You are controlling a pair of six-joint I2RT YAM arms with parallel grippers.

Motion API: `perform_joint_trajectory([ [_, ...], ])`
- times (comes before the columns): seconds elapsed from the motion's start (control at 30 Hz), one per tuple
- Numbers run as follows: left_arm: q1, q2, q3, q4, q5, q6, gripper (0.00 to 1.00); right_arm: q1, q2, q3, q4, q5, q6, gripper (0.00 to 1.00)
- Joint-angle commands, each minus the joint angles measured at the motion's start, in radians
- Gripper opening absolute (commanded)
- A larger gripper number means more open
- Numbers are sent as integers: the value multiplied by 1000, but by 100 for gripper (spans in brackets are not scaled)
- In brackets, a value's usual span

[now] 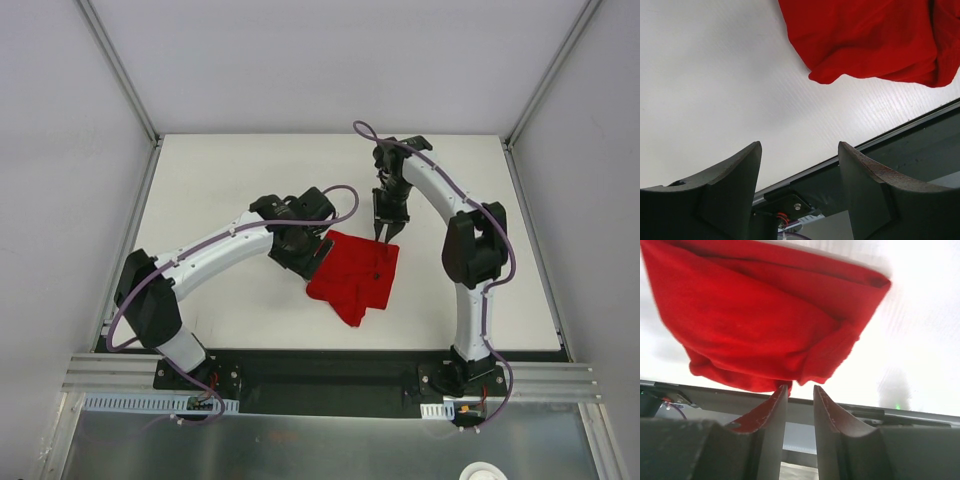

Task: Fold and stack the t-shirts
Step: Smooth out wrinkles on the folded tshirt

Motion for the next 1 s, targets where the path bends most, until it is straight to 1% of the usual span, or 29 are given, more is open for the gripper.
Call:
perform_joint_trajectory([
  [0.0,-3,-52,-29,0,6,39,63,30,-74,40,-210,-19,61,31],
  [0.03,-1,-58,-36,5,7,42,63,28,-82,12,-167,-77,78,31],
  [0.1,-1,-63,-50,8,21,54,63,34,-108,-12,-136,-101,120,31],
  [0.23,-1,-93,-87,28,24,62,64,49,-144,-84,-141,-46,152,31],
  [0.33,0,-106,-115,35,55,76,64,74,-157,-115,-150,-9,178,31],
  [0.4,2,-112,-129,48,66,82,64,95,-160,-140,-146,11,201,33],
  [0.43,3,-113,-132,52,72,83,64,102,-162,-144,-146,11,207,36],
  [0.47,3,-113,-133,57,72,86,64,112,-162,-155,-143,11,212,45],
  [0.53,5,-116,-136,62,73,91,64,122,-161,-155,-147,32,221,68],
  [0.57,5,-118,-139,66,73,93,64,129,-162,-161,-147,40,223,82],
  [0.6,6,-121,-139,68,73,94,64,129,-161,-164,-147,42,223,86],
  [0.8,16,-135,-148,75,84,91,64,134,-125,-158,-143,87,218,86],
  [0.97,20,-144,-156,78,79,86,64,137,-39,-138,-159,124,204,85],
])
